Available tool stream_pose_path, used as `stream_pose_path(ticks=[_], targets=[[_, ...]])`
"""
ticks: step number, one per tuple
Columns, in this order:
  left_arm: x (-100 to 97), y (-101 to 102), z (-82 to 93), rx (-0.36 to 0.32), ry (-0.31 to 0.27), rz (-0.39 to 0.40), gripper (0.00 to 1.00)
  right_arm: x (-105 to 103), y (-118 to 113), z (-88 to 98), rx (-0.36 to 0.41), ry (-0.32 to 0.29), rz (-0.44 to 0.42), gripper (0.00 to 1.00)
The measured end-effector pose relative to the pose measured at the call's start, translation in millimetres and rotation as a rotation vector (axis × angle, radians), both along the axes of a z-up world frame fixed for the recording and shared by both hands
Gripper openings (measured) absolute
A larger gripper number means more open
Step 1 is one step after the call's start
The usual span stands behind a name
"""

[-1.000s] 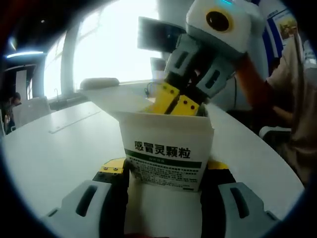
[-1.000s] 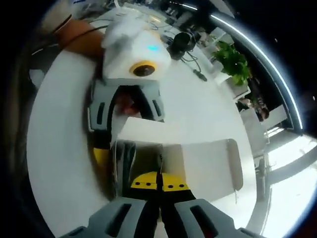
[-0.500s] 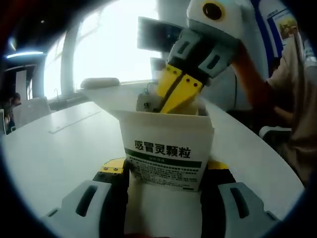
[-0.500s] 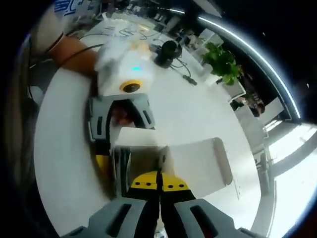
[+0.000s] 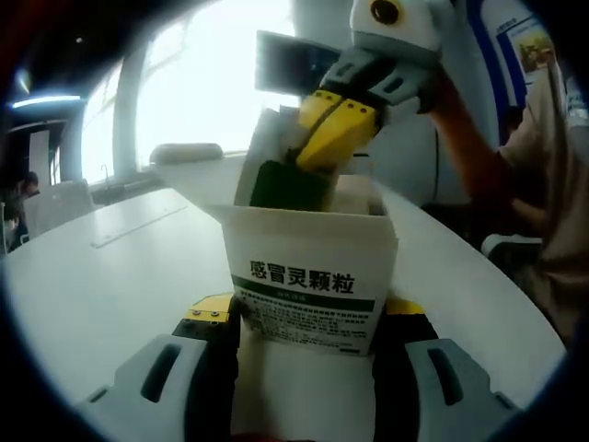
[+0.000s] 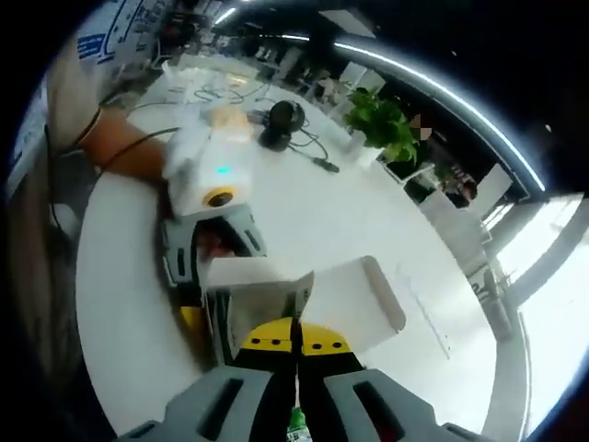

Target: Take out ganmaoling bag from box put it on table

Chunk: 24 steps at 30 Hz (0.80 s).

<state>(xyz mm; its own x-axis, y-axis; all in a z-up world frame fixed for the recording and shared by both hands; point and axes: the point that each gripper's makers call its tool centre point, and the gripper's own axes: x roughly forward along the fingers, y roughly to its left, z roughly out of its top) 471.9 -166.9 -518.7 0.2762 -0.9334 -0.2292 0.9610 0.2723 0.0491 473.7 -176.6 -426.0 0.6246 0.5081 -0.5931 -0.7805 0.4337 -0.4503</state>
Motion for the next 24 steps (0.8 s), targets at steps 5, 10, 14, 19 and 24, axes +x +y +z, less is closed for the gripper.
stream_pose_path(ticks=[5,10,14,19,24], targets=[[0.0,0.1,-0.1,0.0,0.0,0.0,0.49,-1.2,-8.9,11.7,0.132,0.026,-0.055,0.0],[0.3,0.5,-0.2,0.0,0.0,0.0,0.49,-1.3,-26.2,22.1,0.294,0.066,-0.143,0.0],[0.3,0.7,-0.1,0.0,0.0,0.0,0.49,-3.6,-37.4,28.7,0.42,0.075,-0.18,0.0],[0.1,1.0,-0.1,0.0,0.0,0.0,0.49,-5.8,-61.2,32.6,0.534,0.058,-0.282,0.0],[-0.2,1.3,-0.2,0.0,0.0,0.0,0.49,-14.2,-87.6,35.6,0.672,0.053,-0.37,0.0]])
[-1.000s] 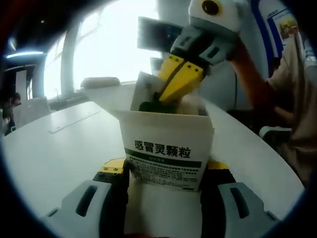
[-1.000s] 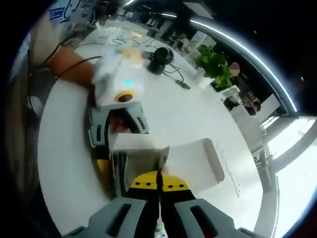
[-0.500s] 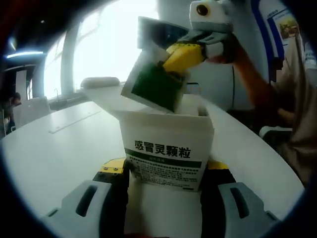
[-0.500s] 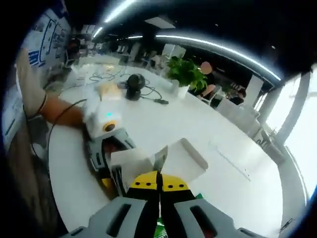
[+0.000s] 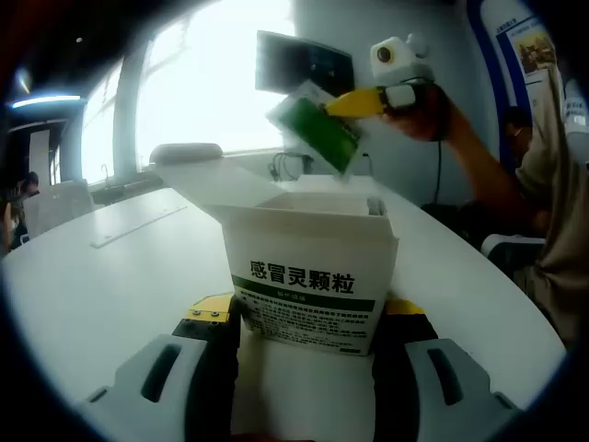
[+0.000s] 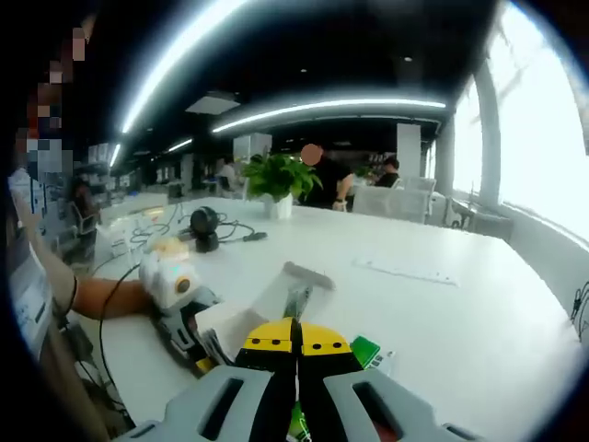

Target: Take out ganmaoling bag from box put it on table

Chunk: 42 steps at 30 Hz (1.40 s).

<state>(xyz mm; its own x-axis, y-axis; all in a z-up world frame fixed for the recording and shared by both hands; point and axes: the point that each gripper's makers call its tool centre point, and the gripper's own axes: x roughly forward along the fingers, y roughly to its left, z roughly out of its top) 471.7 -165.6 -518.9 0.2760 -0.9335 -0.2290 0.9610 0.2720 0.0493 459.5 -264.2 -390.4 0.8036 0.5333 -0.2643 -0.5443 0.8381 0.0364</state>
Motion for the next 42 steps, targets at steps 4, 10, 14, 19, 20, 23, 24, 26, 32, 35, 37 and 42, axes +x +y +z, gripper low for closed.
stream_pose_path(ticks=[4,10,14,19,20,23,24,26,32,35,37,42], targets=[[-0.1,0.1,0.0,0.0,0.0,0.0,0.49,-5.1,-14.4,-5.0,0.073,0.029,-0.035,0.0],[-0.6,0.5,-0.3,0.0,0.0,0.0,0.49,-8.8,-42.2,-33.1,0.163,0.11,-0.139,0.0],[-0.6,0.5,-0.4,0.0,0.0,0.0,0.49,-13.4,-45.3,-55.8,0.222,0.199,-0.151,0.0],[-0.7,0.5,-0.5,0.0,0.0,0.0,0.49,-17.1,-37.5,-75.8,0.269,0.274,-0.126,0.0],[-0.8,0.6,-0.6,0.0,0.0,0.0,0.49,-17.8,-35.1,-77.7,0.287,0.288,-0.12,0.0],[-0.8,0.8,-0.8,0.0,0.0,0.0,0.49,-19.8,-26.4,-81.2,0.377,0.346,-0.09,0.0],[-0.8,0.9,-0.8,0.0,0.001,0.0,0.49,-19.5,-24.8,-83.9,0.395,0.368,-0.089,0.0],[-0.8,1.0,-0.9,0.0,0.001,0.0,0.49,-16.8,-24.3,-90.6,0.403,0.389,-0.088,0.0],[-0.7,1.4,-1.1,0.0,0.001,0.0,0.49,-17.3,-18.6,-109.7,0.481,0.51,-0.047,0.0],[-0.6,1.4,-1.0,0.0,0.002,-0.001,0.49,-14.1,-18.9,-114.7,0.471,0.508,-0.056,0.0],[-0.6,1.4,-0.9,0.0,0.001,-0.001,0.49,-13.2,-19.7,-116.2,0.456,0.505,-0.054,0.0],[-0.4,1.3,-0.6,0.0,0.002,-0.001,0.49,-9.0,-22.3,-116.5,0.431,0.488,-0.061,0.0]])
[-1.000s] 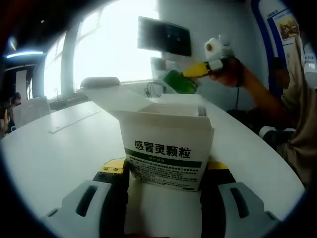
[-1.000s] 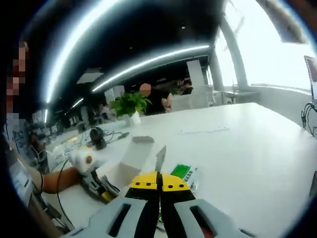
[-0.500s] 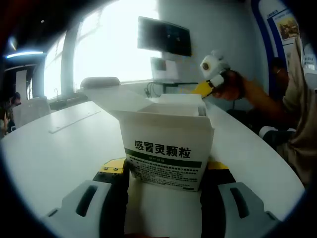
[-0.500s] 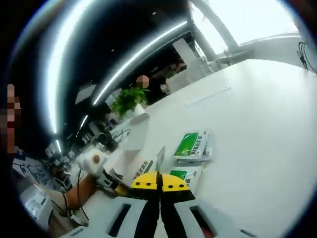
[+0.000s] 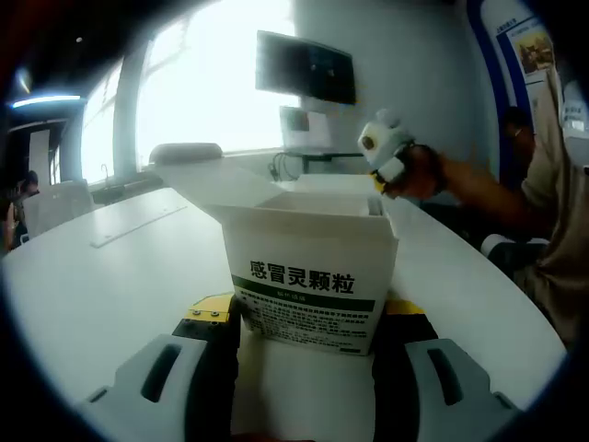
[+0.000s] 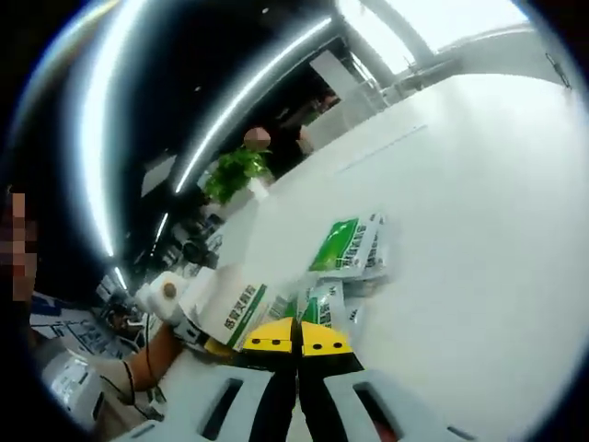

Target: Take out ganmaoling bag from box put it on table

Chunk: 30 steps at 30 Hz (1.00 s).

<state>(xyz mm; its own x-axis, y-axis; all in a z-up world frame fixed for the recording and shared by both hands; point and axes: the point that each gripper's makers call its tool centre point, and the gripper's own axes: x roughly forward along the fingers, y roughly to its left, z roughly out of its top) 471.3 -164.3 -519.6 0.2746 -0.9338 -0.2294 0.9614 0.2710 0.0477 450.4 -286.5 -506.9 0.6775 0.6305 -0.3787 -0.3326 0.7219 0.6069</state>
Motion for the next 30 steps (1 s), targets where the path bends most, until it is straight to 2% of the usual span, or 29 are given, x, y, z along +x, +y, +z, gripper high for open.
stream_pose_path(ticks=[4,8,11,17,20,22,30], targets=[[0.0,-0.2,0.2,0.0,0.0,0.0,0.49,2.4,-0.4,-1.7,-0.028,-0.006,-0.002,0.0],[0.2,-0.6,0.4,0.0,0.0,0.0,0.49,6.1,-7.5,-4.8,-0.111,-0.044,-0.028,0.0],[0.3,-1.0,0.5,0.0,0.0,0.0,0.49,10.7,-17.5,-9.2,-0.208,-0.075,-0.043,0.02],[0.4,-1.3,0.6,0.0,0.0,0.0,0.49,9.6,-14.8,-3.5,-0.286,-0.133,-0.037,0.04],[0.4,-1.5,0.5,0.0,0.0,0.0,0.49,12.7,-22.2,0.0,-0.363,-0.174,-0.056,0.06],[0.3,-1.6,0.5,0.001,0.0,0.0,0.49,13.2,-26.0,0.4,-0.392,-0.174,-0.063,0.07],[0.1,-1.7,0.4,0.001,-0.001,0.0,0.49,14.1,-38.3,8.9,-0.426,-0.223,-0.097,0.07]])
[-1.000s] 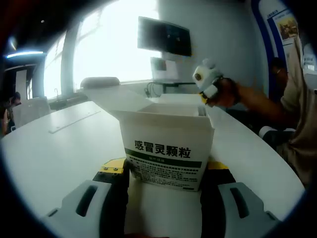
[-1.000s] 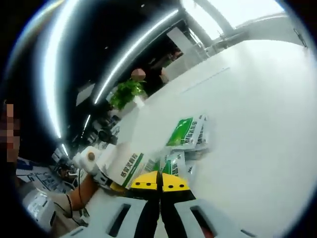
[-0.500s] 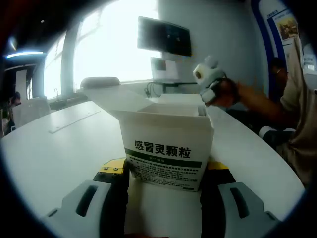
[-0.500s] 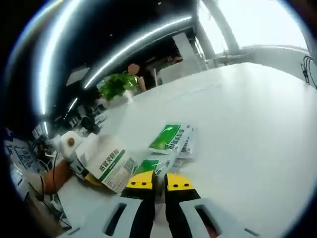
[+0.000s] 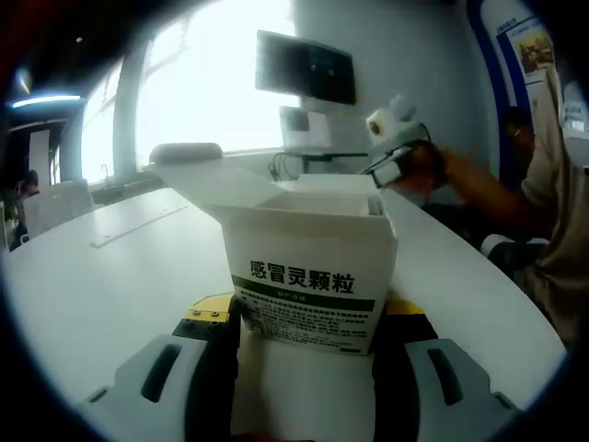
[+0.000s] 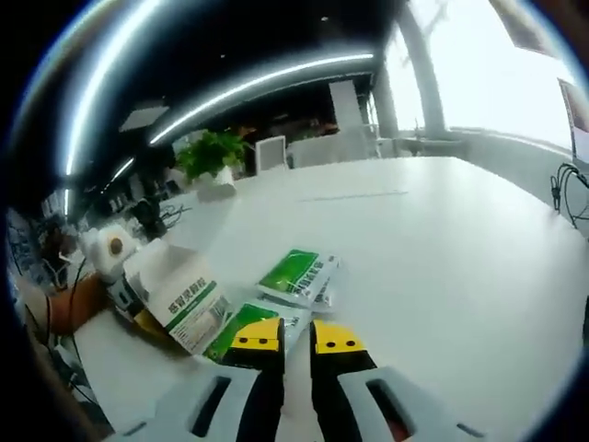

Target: Take out ganmaoling bag from box put it on table

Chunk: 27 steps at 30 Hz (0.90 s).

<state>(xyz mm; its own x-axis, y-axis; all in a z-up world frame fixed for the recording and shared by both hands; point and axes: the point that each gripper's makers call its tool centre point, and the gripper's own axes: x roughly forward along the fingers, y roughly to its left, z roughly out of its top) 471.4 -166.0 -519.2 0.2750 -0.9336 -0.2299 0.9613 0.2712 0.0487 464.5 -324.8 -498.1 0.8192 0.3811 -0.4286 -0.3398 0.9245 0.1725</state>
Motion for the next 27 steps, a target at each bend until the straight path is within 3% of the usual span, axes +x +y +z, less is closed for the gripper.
stream_pose_path(ticks=[10,14,20,23,27], targets=[[0.3,-0.2,-0.2,0.0,0.0,0.0,0.49,1.1,-13.8,3.6,-0.128,-0.096,-0.01,0.0],[0.3,-0.3,-0.2,0.0,0.0,0.0,0.49,2.8,-17.9,9.7,-0.201,-0.162,-0.01,0.0],[0.2,-0.2,-0.2,0.0,0.0,0.0,0.49,1.5,-15.1,7.6,-0.242,-0.18,0.023,0.0],[0.1,-0.1,-0.1,0.0,0.0,0.0,0.49,4.0,-20.0,7.5,-0.329,-0.218,0.029,0.0],[0.1,0.0,0.0,0.0,0.0,0.0,0.49,4.6,-18.4,6.8,-0.315,-0.24,0.044,0.0]])
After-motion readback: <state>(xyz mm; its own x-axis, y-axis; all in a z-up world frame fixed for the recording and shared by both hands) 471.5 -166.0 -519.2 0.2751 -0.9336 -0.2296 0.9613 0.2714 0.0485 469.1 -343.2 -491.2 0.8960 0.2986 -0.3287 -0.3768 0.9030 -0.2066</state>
